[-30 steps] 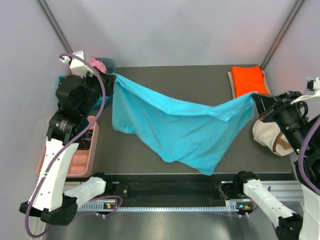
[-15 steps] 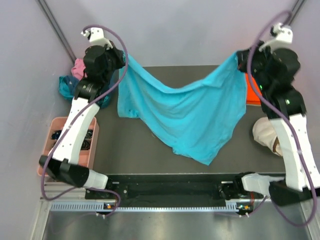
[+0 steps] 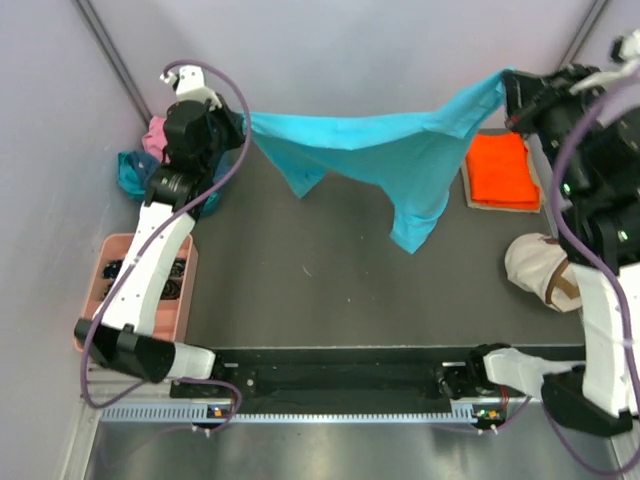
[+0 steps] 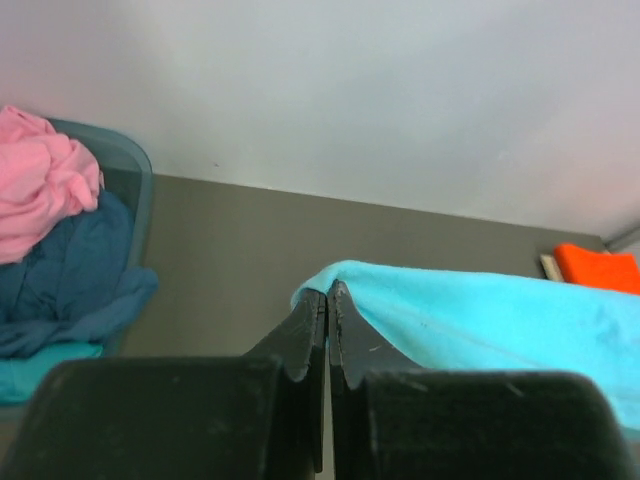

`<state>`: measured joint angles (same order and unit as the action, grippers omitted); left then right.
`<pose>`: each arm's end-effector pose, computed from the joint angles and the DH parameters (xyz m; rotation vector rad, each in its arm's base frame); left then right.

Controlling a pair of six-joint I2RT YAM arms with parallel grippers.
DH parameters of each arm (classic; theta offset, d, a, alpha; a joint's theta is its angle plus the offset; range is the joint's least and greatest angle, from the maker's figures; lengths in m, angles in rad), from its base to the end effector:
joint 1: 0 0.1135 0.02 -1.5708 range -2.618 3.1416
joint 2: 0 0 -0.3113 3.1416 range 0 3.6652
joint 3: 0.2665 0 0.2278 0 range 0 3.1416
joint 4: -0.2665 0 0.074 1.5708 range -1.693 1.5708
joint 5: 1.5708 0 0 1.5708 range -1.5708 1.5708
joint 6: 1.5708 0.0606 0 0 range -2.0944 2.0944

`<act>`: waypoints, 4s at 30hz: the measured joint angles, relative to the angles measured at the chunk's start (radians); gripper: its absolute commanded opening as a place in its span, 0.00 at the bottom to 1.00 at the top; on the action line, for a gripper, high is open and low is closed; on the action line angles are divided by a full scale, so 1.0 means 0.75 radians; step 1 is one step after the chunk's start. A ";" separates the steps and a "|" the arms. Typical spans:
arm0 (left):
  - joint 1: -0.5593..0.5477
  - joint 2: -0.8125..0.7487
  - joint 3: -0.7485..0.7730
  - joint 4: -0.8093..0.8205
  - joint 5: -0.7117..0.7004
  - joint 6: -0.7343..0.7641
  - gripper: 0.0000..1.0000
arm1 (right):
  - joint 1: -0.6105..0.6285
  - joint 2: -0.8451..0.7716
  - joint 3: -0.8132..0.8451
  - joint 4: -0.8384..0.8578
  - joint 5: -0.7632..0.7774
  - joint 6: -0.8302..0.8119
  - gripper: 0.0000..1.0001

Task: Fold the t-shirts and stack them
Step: Flatten the tshirt out

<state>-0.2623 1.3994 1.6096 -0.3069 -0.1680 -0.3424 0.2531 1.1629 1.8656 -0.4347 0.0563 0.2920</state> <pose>0.2947 -0.0686 0.5119 -0.1945 1.6646 -0.3173 0.1511 0.0355 0.6227 0.0741 1.3133 0.4285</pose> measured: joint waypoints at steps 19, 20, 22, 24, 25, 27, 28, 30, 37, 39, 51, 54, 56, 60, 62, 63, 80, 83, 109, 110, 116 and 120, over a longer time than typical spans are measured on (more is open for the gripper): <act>-0.001 -0.674 -0.096 -0.210 0.129 -0.103 0.00 | 0.000 -0.486 0.001 -0.066 -0.127 0.090 0.00; -0.001 -0.665 -0.100 -0.208 0.127 -0.103 0.00 | 0.000 -0.477 -0.002 -0.065 -0.122 0.090 0.00; -0.001 -0.634 -0.117 -0.184 0.115 -0.101 0.00 | 0.000 -0.462 -0.019 -0.059 -0.108 0.085 0.00; -0.002 -0.567 -0.130 -0.149 0.095 -0.094 0.00 | 0.000 -0.427 -0.035 -0.053 -0.082 0.074 0.00; -0.001 -0.519 -0.131 -0.125 0.084 -0.086 0.00 | 0.000 -0.403 -0.046 -0.038 -0.070 0.066 0.00; -0.001 -0.409 -0.132 -0.064 0.056 -0.064 0.00 | 0.000 -0.353 -0.078 -0.001 -0.041 0.050 0.00; -0.001 -0.363 -0.131 -0.036 0.047 -0.056 0.00 | 0.000 -0.319 -0.093 0.020 -0.023 0.038 0.00; 0.008 -0.221 -0.128 0.033 0.029 -0.028 0.00 | -0.001 -0.228 -0.107 0.060 0.017 0.013 0.00; 0.136 0.327 0.161 0.173 0.112 0.007 0.00 | -0.075 0.273 0.037 0.262 0.021 -0.047 0.00; 0.180 0.507 0.396 0.167 0.153 0.006 0.00 | -0.096 0.464 0.214 0.243 -0.016 -0.051 0.00; 0.216 0.105 0.046 0.320 0.273 -0.065 0.00 | -0.107 0.168 -0.107 0.345 -0.181 0.018 0.00; 0.215 -0.093 -0.251 0.392 0.270 -0.101 0.00 | -0.107 -0.047 -0.378 0.419 -0.202 0.083 0.00; 0.213 -0.200 -0.454 0.411 0.260 -0.127 0.00 | -0.108 -0.161 -0.570 0.466 -0.216 0.132 0.00; 0.202 -0.308 -0.854 0.449 0.207 -0.179 0.00 | -0.108 -0.304 -1.000 0.550 -0.228 0.234 0.00; 0.200 -0.331 -1.058 0.452 0.182 -0.207 0.00 | -0.108 -0.332 -1.248 0.547 -0.217 0.278 0.00; 0.200 -0.332 -1.176 0.456 0.169 -0.220 0.00 | -0.107 -0.327 -1.381 0.509 -0.210 0.306 0.00; 0.156 -0.293 -1.590 0.403 0.092 -0.365 0.00 | -0.108 -0.601 -1.824 -0.068 -0.143 0.549 0.00; 0.156 -0.256 -1.552 0.373 0.056 -0.371 0.00 | -0.107 -0.604 -1.824 -0.126 -0.101 0.559 0.00; 0.156 -0.293 -1.363 0.060 -0.205 -0.319 0.00 | -0.107 -0.592 -1.637 -0.456 0.251 0.594 0.00; 0.156 -0.317 -1.363 0.047 -0.205 -0.320 0.00 | -0.107 -0.611 -1.637 -0.476 0.236 0.594 0.00; 0.156 -0.431 -1.391 0.030 -0.203 -0.345 0.33 | -0.107 -0.678 -1.652 -0.517 0.093 0.637 0.48; 0.157 -0.364 -1.393 0.023 -0.201 -0.373 0.54 | -0.107 -0.645 -1.715 -0.508 0.026 0.665 0.55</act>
<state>-0.1448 1.1263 0.5648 -0.2893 -0.3191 -0.6224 0.1726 0.6792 0.5793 -0.8154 0.0757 0.7910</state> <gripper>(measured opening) 0.366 0.517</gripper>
